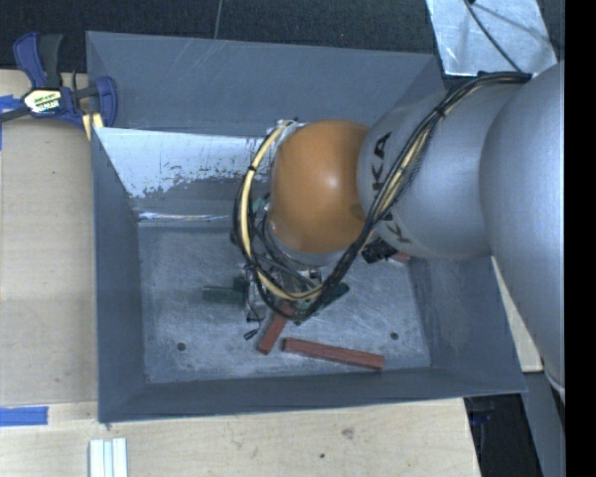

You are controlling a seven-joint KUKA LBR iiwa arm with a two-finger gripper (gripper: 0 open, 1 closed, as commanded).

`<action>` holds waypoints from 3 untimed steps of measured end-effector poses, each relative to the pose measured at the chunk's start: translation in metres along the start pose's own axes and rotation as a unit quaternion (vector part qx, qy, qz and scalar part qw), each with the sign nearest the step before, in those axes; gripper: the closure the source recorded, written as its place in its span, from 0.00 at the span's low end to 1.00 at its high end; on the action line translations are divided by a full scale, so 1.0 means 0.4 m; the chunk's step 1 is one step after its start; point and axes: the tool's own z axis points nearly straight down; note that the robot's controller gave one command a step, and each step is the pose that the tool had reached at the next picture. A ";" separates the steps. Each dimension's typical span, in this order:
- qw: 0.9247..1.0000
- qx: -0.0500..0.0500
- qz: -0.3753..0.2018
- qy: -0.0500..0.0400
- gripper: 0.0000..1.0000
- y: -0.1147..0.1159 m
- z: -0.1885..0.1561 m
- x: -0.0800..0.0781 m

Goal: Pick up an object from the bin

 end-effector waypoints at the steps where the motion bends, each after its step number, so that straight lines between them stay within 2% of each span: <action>1: 1.000 0.000 0.000 0.001 1.00 0.000 -0.051 0.001; 3: 1.000 -0.001 0.000 -0.005 1.00 0.000 -0.111 -0.005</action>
Offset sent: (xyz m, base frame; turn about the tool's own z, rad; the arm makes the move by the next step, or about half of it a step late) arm -0.0001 0.0000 0.0484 0.0000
